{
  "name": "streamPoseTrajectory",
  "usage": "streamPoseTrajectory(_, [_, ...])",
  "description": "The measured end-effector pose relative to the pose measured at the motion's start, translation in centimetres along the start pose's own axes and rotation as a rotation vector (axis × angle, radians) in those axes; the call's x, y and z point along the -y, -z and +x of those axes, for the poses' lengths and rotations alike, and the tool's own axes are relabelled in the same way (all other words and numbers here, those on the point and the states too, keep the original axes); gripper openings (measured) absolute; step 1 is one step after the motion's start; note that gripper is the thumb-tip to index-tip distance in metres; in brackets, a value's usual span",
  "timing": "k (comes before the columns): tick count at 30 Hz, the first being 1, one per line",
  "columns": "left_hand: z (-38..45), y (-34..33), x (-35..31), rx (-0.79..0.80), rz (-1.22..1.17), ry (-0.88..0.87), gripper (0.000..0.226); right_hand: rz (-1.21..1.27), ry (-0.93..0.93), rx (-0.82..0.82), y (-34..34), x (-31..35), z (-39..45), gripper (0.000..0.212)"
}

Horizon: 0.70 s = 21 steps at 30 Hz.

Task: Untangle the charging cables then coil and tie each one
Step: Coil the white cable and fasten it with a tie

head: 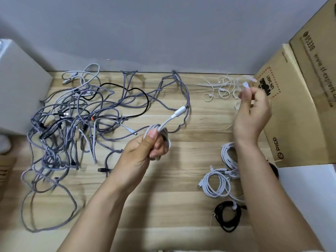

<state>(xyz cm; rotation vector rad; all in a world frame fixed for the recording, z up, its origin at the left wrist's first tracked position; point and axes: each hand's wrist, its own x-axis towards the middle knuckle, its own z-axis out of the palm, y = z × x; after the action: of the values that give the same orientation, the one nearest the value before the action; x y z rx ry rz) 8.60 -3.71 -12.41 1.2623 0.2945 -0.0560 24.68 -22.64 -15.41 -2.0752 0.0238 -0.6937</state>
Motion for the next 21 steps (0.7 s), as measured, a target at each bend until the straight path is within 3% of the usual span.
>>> streamPoseTrajectory(4, [-2.1,-0.3,-0.4,0.005,-0.006,0.015,0.034,0.517,-0.197,0.02,4.4,6.0,-3.3,0.018])
streamPoseTrajectory(9, [-5.5,-1.5,-1.2,-0.01,0.121,-0.016,0.033,1.02,-0.681,0.438,8.2,11.9,-9.6,0.021])
streamPoseTrajectory(12, [-7.0,-2.3,-1.3,0.002,0.258,-0.129,0.042,1.063,-0.768,0.678,9.1,13.8,-13.0,0.021])
streamPoseTrajectory(14, [-7.7,-2.7,-1.2,0.069,0.359,-0.194,0.041,1.034,-0.785,0.745,9.4,14.3,-14.4,0.023])
streamPoseTrajectory(21, [-10.2,-2.5,-0.9,-0.025,0.744,-0.379,0.029,0.945,-0.937,0.651,10.3,15.0,-16.5,0.026])
